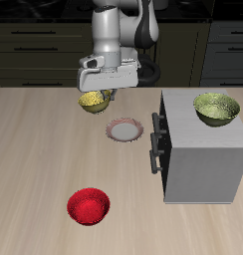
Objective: Close the bottom drawer of the white cabinet and place the yellow bowl on the plate
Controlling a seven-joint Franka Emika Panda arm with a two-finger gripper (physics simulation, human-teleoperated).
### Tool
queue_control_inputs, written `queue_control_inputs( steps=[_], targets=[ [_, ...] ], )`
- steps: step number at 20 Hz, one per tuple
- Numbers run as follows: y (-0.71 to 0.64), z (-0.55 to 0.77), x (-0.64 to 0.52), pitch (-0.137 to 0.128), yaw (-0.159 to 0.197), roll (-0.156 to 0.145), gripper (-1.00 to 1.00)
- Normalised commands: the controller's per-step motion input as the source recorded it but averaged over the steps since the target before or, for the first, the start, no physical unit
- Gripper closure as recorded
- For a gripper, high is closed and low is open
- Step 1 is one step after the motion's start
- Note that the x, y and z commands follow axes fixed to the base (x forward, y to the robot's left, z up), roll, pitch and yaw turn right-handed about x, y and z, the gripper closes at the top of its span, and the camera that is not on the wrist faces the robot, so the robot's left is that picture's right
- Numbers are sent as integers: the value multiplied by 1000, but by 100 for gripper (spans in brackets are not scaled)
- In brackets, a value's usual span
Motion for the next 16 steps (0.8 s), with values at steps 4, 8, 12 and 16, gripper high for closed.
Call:
queue_control_inputs(
  steps=[4, 8, 12, 16],
  targets=[
    [446, -140, 105, 23, 1, 14, 100],
    [235, -97, 12, 13, -9, 21, 100],
    [252, -226, -79, 32, -4, 27, 100],
    [88, -107, -56, 15, 7, 27, 100]
  ],
)
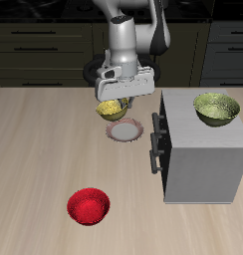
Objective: Close the bottom drawer of the white cabinet and place the yellow bowl on the plate
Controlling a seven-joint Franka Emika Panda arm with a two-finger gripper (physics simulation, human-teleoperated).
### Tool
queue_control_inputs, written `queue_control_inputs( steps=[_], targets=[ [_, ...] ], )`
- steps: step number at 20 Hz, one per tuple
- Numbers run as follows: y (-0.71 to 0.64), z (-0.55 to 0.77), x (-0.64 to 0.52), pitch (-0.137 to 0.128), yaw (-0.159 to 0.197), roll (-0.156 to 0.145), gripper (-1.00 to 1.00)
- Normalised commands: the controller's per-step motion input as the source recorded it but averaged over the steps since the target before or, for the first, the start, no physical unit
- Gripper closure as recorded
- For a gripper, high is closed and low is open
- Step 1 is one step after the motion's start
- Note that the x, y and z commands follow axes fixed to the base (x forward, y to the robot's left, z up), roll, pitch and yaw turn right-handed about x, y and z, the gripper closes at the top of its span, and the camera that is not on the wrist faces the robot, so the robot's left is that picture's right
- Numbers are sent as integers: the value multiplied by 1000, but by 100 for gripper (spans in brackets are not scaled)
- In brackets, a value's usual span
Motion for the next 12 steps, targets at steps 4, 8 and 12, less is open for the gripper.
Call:
queue_control_inputs(
  steps=[4, 8, 12],
  targets=[
    [181, -18, -29, -2, -2, 14, 100],
    [79, 11, -14, -12, -7, 12, 100],
    [-77, -170, -89, 33, -9, -6, 100]
  ],
)
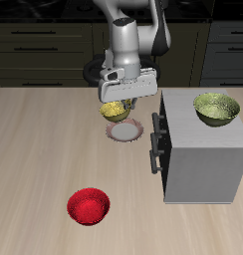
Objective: Close the bottom drawer of the white cabinet and place the yellow bowl on the plate
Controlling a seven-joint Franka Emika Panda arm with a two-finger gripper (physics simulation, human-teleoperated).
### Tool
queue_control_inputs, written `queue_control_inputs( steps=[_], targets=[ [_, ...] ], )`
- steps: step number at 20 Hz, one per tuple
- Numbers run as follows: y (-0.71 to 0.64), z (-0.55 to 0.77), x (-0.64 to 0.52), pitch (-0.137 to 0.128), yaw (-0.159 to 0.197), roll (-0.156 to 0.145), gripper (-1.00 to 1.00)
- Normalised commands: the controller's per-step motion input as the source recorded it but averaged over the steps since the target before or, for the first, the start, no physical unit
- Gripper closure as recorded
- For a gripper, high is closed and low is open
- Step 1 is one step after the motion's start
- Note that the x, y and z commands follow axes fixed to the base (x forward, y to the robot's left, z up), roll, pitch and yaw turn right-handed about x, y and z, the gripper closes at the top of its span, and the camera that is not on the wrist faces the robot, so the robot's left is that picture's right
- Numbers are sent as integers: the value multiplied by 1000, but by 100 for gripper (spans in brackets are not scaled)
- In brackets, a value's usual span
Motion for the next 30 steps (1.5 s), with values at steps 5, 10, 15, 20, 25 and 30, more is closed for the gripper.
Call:
queue_control_inputs(
  steps=[5, 10, 15, 20, 25, 30],
  targets=[
    [-77, -170, 3, 31, -8, -6, 100],
    [69, -143, 25, 9, -12, 25, 100],
    [122, -256, 72, 34, -18, 18, 100],
    [53, -206, 36, 41, -15, 18, 100],
    [144, -96, -35, 11, 61, 32, 100],
    [-84, 24, 20, 5, 11, -24, -100]
  ],
)
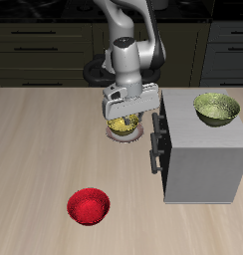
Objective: Close the bottom drawer of the white cabinet and place the yellow bowl on the plate
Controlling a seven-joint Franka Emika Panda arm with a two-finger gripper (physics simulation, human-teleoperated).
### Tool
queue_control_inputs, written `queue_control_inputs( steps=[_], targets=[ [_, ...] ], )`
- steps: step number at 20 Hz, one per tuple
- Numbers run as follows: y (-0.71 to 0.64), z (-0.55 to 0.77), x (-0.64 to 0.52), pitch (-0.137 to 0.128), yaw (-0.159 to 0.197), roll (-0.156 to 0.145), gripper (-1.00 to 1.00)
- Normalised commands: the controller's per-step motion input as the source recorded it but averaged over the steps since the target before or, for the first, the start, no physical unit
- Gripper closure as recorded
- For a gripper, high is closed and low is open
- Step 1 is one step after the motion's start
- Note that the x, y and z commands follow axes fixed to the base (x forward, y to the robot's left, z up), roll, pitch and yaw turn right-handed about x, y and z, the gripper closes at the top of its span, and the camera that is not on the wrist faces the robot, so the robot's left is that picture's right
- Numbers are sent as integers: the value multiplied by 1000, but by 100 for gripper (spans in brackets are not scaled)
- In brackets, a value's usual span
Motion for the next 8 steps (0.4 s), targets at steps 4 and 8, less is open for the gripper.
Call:
queue_control_inputs(
  steps=[4, 8],
  targets=[
    [67, 35, -24, -8, 28, 18, -100],
    [-75, 73, -28, -13, -1, -17, -100]
  ],
)
